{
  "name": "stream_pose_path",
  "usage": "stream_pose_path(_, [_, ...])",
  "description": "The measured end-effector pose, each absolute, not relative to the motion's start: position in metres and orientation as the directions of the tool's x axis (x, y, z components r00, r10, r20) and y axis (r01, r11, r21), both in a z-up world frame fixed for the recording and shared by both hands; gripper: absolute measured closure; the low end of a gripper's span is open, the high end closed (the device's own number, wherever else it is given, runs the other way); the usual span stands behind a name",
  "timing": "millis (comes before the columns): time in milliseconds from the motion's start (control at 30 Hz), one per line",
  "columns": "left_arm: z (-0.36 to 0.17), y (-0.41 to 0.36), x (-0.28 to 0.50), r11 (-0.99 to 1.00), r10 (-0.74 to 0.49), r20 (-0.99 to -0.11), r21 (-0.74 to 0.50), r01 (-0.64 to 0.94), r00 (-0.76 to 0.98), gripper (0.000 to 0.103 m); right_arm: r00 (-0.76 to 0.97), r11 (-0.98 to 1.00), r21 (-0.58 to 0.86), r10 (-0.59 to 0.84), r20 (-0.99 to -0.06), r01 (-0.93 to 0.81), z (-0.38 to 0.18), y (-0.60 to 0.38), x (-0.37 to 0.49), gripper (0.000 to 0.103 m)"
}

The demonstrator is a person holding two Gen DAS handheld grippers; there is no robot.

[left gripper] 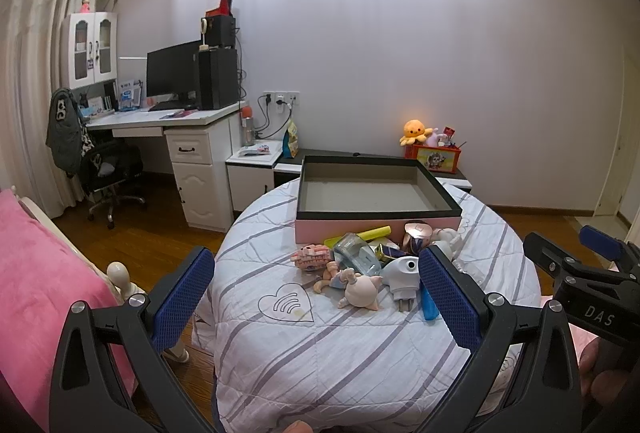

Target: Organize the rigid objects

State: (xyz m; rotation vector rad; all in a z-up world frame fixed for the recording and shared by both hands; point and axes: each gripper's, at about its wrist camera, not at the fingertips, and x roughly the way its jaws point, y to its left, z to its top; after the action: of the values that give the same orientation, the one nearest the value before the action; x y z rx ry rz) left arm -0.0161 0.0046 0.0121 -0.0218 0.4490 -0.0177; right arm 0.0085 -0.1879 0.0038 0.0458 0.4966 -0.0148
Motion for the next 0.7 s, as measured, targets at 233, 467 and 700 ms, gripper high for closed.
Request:
stream_pose_path(233, [0.009,0.004,-0.016,0.999,-0.027,-0.432,-0.03,0.016,0.901,0.0,0.879,0.999,0.041,0.003,-0.476,0.019,0.003,-0.188,0.009,0.0])
stream_pose_path(467, [0.006,0.003,-0.013,0.999,-0.03,-0.436,-0.034,0.017,0.9,0.0,0.882,0.999,0.041,-0.005,-0.471,0.028,0.001,-0.193,0.011,0.0])
stream_pose_path(700, [-0.011,0.005,-0.005,0.999,-0.028,-0.47,-0.032,0.015,0.882,0.0,0.87,0.999,0.044,-0.006,-0.493,0.031,-0.009,-0.201,0.019,0.0])
